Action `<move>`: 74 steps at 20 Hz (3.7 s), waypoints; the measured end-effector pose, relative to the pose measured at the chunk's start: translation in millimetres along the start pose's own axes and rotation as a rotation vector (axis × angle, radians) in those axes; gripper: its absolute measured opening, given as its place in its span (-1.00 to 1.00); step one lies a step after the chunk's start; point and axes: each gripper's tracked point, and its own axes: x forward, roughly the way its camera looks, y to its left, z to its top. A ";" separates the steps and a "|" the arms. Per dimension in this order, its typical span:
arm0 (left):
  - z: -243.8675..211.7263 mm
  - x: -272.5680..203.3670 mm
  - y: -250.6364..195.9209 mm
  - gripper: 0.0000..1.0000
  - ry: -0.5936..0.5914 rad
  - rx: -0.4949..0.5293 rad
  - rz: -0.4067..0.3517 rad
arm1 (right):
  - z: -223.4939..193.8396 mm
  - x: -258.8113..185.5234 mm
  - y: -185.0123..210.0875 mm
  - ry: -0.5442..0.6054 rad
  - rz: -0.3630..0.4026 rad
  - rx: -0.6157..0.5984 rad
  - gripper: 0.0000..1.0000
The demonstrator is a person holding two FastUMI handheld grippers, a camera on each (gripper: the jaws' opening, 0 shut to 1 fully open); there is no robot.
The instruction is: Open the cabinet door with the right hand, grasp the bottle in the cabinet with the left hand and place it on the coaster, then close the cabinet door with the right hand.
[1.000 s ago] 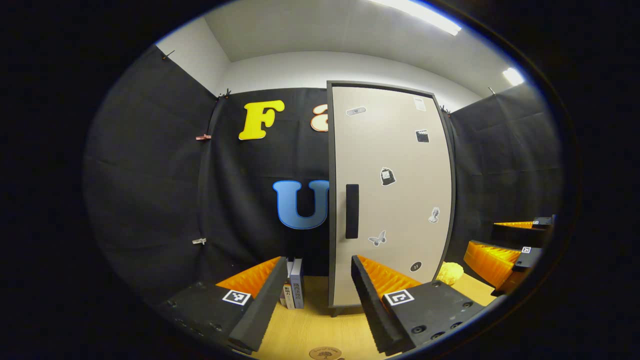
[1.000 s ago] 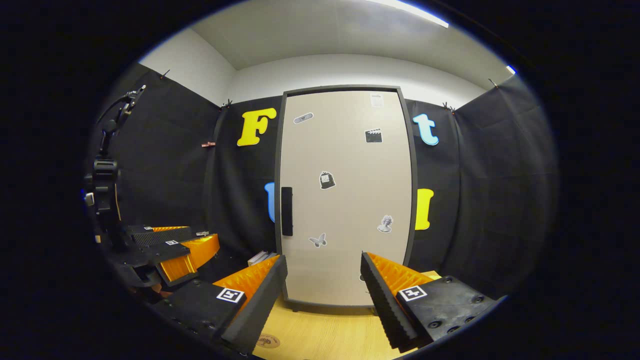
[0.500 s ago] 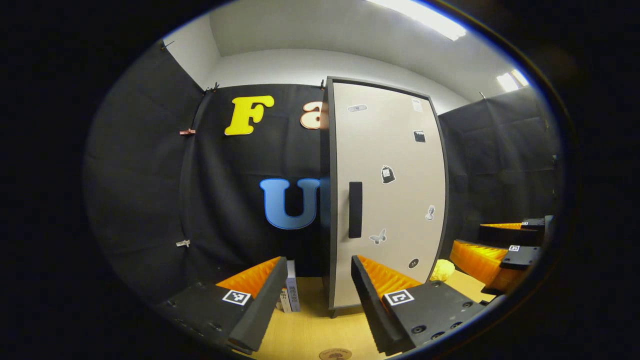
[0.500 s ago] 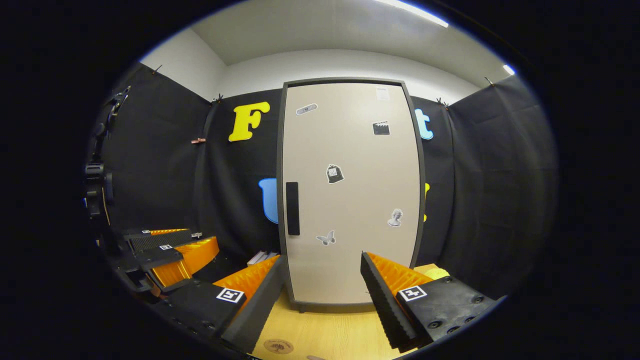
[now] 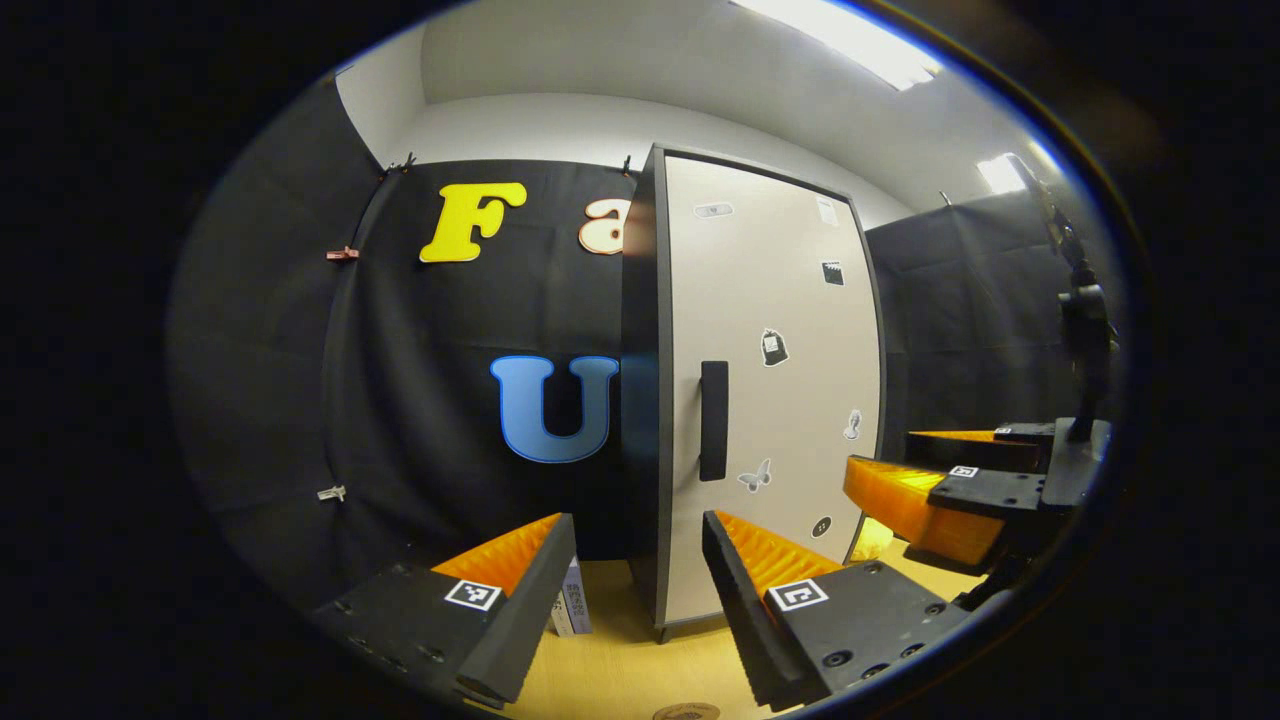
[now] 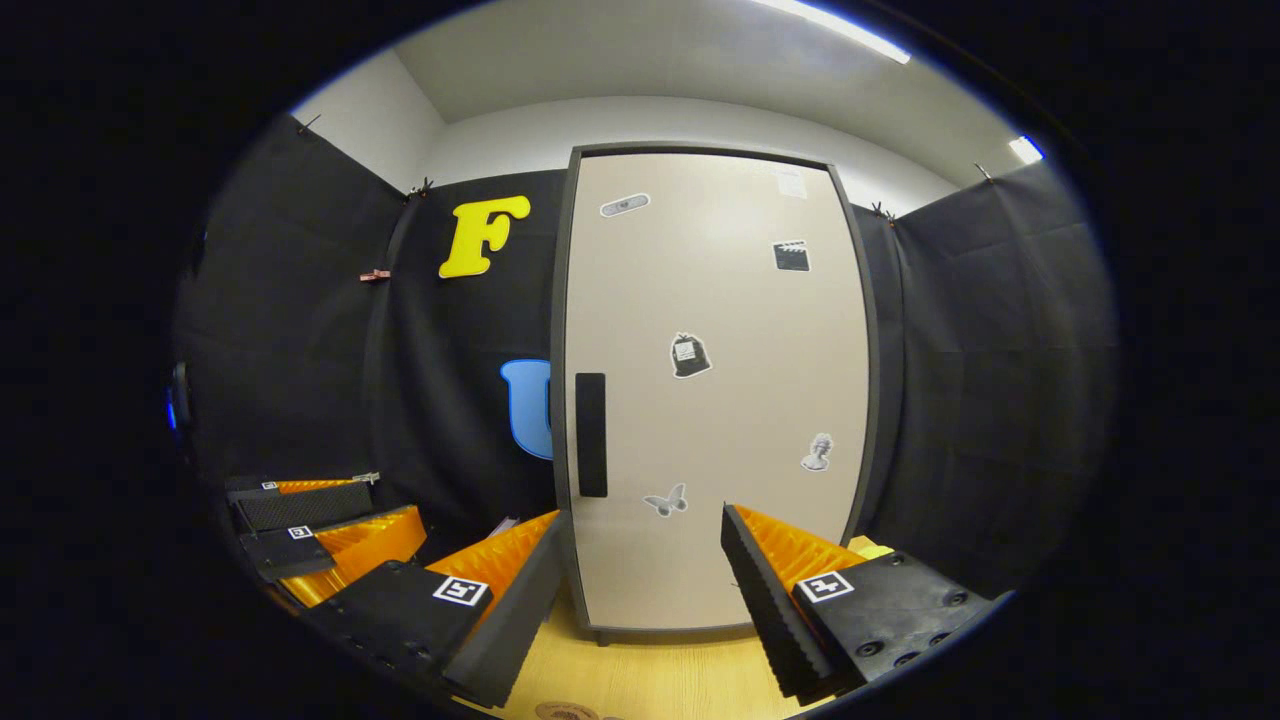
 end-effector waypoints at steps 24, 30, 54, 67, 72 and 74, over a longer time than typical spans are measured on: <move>-44.2 39.9 97.4 0.65 0.106 -0.068 0.066 | -10.6 180.2 38.8 -0.009 -0.073 0.049 0.36; -47.0 40.1 98.8 0.64 0.117 -0.069 0.068 | -11.7 181.3 40.1 -0.035 -0.124 -0.015 -0.43; -27.4 4.9 -49.4 0.64 0.111 -0.099 -0.295 | 8.1 19.0 -14.3 0.025 -0.161 -0.032 -0.75; -28.1 55.2 -146.8 0.64 0.122 -0.090 -0.426 | 10.5 -30.3 -78.8 0.055 -0.171 0.007 -0.77; -31.6 76.8 -201.3 0.63 0.131 -0.107 -0.430 | 12.1 -41.3 -106.3 0.062 -0.120 0.017 -0.78; -30.8 83.3 -220.3 0.63 0.131 -0.110 -0.426 | 13.5 -46.6 -118.0 0.055 -0.103 0.025 -0.78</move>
